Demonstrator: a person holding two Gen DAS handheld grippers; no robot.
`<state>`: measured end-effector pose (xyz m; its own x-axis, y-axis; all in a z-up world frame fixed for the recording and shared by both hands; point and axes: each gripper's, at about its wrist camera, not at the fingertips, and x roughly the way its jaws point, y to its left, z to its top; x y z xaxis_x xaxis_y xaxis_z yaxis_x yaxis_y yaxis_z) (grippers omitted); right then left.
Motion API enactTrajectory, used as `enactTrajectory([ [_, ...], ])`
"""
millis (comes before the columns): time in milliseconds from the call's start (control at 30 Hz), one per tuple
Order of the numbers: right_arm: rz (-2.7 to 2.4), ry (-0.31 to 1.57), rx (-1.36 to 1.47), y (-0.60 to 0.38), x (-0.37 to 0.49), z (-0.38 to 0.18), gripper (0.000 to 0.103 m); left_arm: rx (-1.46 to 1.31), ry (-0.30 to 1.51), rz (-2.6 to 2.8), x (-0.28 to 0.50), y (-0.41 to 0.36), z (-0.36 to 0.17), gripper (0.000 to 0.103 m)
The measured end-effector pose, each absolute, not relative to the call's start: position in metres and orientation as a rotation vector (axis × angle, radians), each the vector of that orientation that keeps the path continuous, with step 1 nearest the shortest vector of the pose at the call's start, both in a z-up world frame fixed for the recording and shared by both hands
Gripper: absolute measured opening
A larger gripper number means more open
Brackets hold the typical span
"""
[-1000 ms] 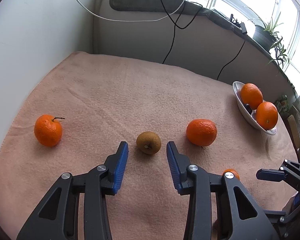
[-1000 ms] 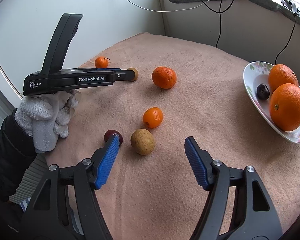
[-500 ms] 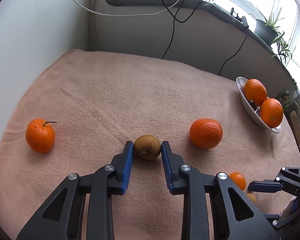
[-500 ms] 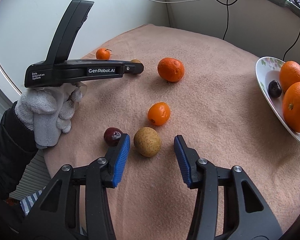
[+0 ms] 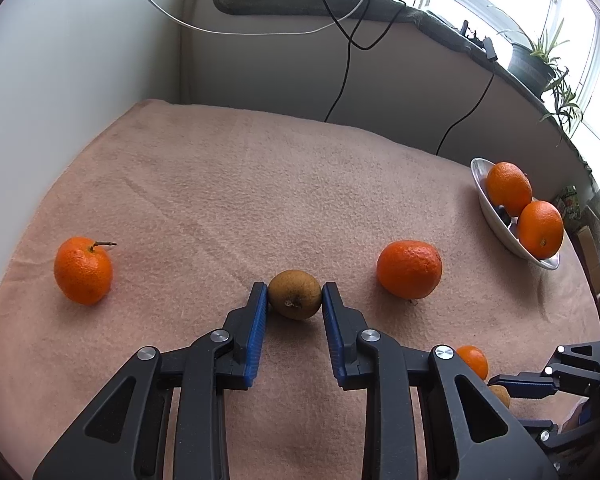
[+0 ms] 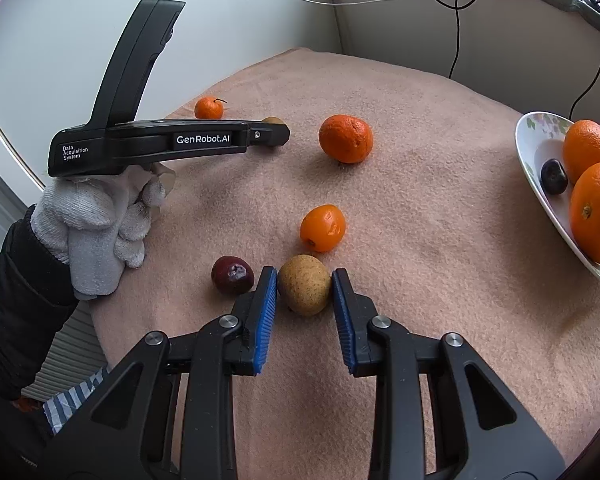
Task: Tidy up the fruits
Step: 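Close the right tool around the kiwi, then lift the kiwi with the right tool and carry it to the plate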
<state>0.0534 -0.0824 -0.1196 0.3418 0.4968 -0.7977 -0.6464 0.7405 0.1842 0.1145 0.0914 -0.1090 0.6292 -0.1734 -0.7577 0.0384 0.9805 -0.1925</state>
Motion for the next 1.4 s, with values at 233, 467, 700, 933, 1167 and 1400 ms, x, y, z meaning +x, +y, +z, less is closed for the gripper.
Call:
enactTrajectory([
  [233,0.718,0.927,-0.146,-0.098,0.051,-0.105,0.029,-0.183,0.858,-0.127,0.106,0.095,-0.099,0.026],
  [467,0.662,0.893,-0.105,-0.124,0.054,-0.090,0.029,-0.183,0.816,-0.161,0.101,0.084,-0.078,0.026],
  [700,0.594,0.852,-0.061,-0.156,0.059,-0.077,0.029,-0.185,0.794,-0.219,0.102,0.060,-0.068,0.026],
  [933,0.520,0.820,-0.012,-0.188,0.067,-0.067,0.029,-0.183,0.787,-0.273,0.109,0.037,-0.061,0.026],
  [1167,0.443,0.795,0.002,-0.219,0.077,-0.059,0.029,-0.173,0.789,-0.324,0.121,0.012,-0.057,0.026],
  [1400,0.376,0.775,0.016,-0.246,0.084,-0.055,0.029,-0.149,0.792,-0.371,0.137,-0.015,-0.054,0.026],
])
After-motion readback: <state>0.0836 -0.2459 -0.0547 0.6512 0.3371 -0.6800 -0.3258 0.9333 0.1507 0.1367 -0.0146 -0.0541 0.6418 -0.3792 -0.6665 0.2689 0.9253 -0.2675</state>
